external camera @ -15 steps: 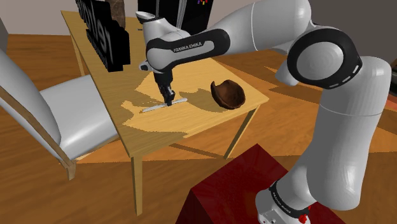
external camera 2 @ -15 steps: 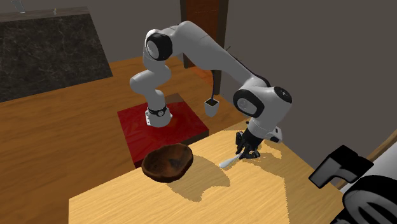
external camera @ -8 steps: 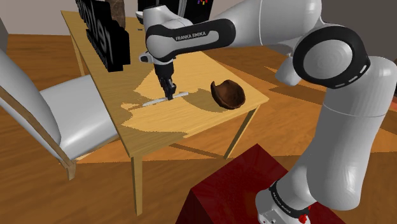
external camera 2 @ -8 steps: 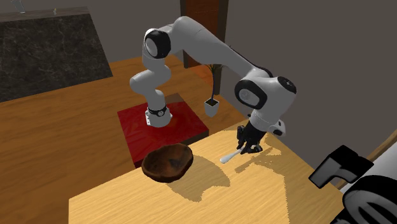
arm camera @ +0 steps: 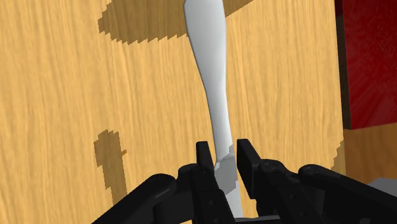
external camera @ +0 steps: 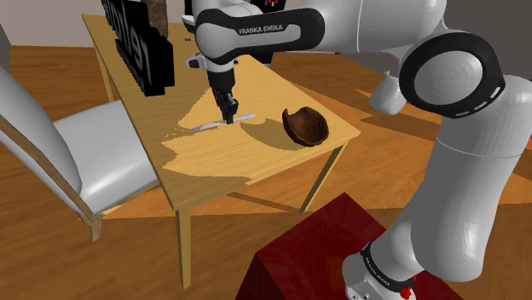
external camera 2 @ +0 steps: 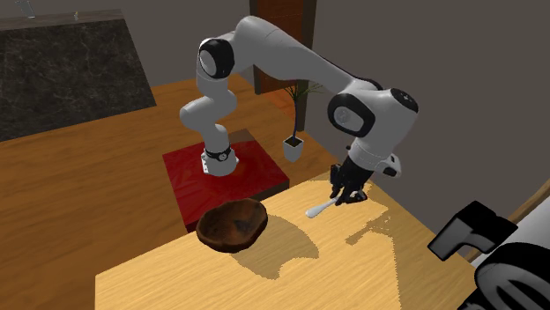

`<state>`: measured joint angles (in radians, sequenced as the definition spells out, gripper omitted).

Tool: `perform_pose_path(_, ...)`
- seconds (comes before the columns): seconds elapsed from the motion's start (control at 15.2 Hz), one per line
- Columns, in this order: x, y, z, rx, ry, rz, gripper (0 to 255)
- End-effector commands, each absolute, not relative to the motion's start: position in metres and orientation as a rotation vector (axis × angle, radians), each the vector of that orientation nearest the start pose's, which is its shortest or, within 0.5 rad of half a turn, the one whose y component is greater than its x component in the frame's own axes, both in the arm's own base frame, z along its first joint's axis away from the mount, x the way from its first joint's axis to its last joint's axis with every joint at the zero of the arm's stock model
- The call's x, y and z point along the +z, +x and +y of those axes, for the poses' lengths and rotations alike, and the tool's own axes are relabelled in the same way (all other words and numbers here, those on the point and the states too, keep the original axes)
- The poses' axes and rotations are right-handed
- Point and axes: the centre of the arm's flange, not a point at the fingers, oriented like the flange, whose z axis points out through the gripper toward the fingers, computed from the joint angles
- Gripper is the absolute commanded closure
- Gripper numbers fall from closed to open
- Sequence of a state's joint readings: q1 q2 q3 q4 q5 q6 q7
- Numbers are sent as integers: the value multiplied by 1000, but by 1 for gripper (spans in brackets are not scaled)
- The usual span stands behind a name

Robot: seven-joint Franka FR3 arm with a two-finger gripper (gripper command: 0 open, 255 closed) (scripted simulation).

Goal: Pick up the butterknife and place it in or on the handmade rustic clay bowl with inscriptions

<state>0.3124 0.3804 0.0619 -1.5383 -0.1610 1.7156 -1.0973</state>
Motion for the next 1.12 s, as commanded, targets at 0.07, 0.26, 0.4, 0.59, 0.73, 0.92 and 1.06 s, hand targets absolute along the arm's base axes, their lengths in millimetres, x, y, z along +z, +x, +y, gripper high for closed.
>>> perform_pose_path(0.07, 437, 610, 219, 377, -2311, -2173, 255)
perform_pose_path(0.26, 453, 610, 219, 377, -2311, -2173, 255)
perform_pose_path(0.4, 463, 610, 219, 377, -2311, -2173, 255)
perform_pose_path(0.59, 479, 610, 219, 377, -2311, -2173, 255)
perform_pose_path(0.73, 489, 610, 219, 377, -2311, -2173, 255)
perform_pose_path(0.92, 504, 610, 219, 377, -2311, -2173, 255)
perform_pose_path(1.06, 505, 603, 194, 377, -2311, -2173, 255)
